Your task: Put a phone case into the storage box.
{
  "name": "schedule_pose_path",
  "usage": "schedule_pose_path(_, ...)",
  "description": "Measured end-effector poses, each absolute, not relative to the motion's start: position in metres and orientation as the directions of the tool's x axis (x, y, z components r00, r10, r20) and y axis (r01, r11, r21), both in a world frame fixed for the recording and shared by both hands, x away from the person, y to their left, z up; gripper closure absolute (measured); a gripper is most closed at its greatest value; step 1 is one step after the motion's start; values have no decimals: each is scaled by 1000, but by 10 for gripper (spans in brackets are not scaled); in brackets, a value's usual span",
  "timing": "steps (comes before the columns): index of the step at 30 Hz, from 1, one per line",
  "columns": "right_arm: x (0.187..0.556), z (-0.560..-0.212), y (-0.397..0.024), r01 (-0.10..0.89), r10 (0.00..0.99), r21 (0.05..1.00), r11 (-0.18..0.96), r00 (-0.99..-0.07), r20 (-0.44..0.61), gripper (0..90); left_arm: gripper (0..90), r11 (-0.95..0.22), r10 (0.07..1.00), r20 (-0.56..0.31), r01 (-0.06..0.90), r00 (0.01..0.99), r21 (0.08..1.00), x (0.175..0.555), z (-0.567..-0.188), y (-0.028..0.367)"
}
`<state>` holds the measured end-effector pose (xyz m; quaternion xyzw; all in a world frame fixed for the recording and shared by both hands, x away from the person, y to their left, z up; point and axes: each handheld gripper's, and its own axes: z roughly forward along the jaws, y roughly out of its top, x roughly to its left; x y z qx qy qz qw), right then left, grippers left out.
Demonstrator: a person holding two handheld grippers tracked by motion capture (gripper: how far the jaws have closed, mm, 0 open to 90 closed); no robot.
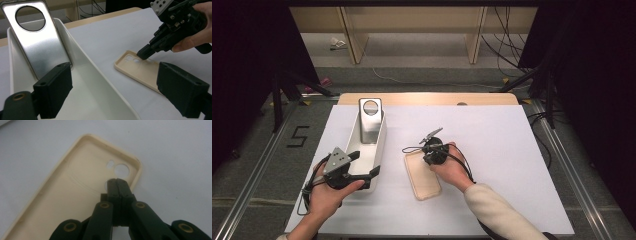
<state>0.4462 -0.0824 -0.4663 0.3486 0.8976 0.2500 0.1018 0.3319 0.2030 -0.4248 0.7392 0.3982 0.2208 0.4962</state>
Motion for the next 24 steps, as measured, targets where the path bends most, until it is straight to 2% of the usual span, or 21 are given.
schedule_pose_path(24, 448, -464, -99, 620, 716, 492, 612, -698, -11, 900, 139, -205, 800, -57, 361, 598, 910, 331, -425, 201)
